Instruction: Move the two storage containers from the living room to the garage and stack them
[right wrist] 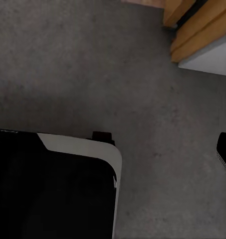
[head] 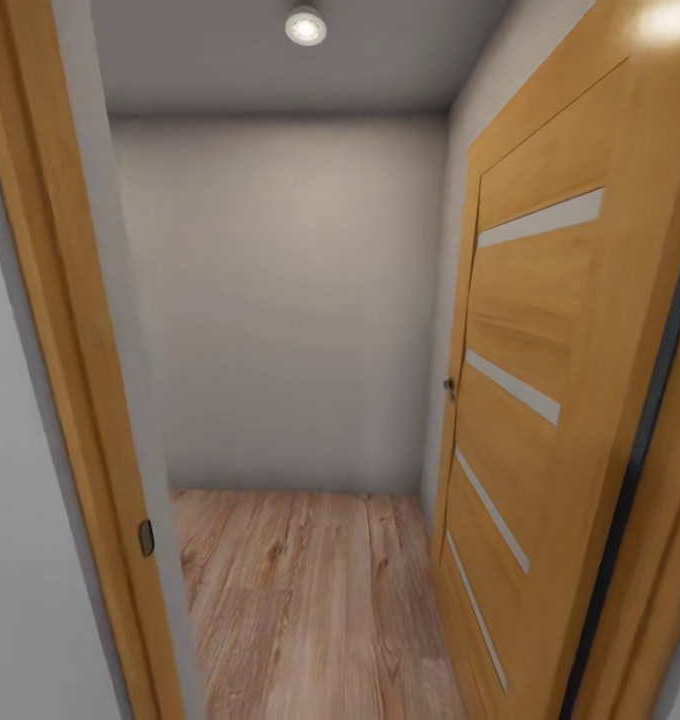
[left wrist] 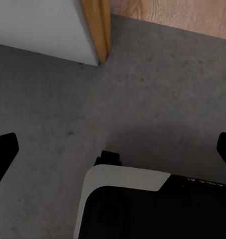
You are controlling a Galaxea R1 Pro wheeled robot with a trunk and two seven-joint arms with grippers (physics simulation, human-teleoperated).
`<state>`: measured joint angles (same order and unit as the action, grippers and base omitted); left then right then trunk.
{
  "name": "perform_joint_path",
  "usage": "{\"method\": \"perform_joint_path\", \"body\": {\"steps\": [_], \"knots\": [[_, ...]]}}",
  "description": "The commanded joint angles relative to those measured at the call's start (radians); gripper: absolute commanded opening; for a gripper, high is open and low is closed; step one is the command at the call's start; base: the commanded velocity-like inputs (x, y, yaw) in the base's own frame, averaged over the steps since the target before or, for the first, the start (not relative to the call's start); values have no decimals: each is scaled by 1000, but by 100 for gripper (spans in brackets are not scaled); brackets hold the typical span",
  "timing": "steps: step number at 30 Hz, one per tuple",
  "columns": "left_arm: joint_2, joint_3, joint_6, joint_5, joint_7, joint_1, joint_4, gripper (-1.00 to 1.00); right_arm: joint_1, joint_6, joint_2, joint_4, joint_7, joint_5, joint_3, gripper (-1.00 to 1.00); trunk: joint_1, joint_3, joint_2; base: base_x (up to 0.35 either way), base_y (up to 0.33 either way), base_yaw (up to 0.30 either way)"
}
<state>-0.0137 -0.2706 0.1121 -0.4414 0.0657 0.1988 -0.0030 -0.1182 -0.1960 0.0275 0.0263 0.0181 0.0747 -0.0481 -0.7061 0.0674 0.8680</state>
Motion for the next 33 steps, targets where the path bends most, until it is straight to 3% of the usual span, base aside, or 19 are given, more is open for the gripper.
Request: {"method": "perform_joint_path", "body": {"steps": [1, 19, 33], "knots": [[0, -8, 1, -7, 3, 1, 0, 100, -1, -5, 0, 3, 2, 4, -1, 100, -1, 2, 1, 315, 0, 0], [1, -9, 2, -7, 3, 1, 0, 100, -1, -7, 0, 3, 2, 0, 2, 100, -1, 2, 1, 305, -50, 0], [3, -7, 8, -7, 6, 1, 0, 100, -1, -6, 0, 3, 2, 2, -2, 100, -1, 2, 1, 27, -82, 0]]}}
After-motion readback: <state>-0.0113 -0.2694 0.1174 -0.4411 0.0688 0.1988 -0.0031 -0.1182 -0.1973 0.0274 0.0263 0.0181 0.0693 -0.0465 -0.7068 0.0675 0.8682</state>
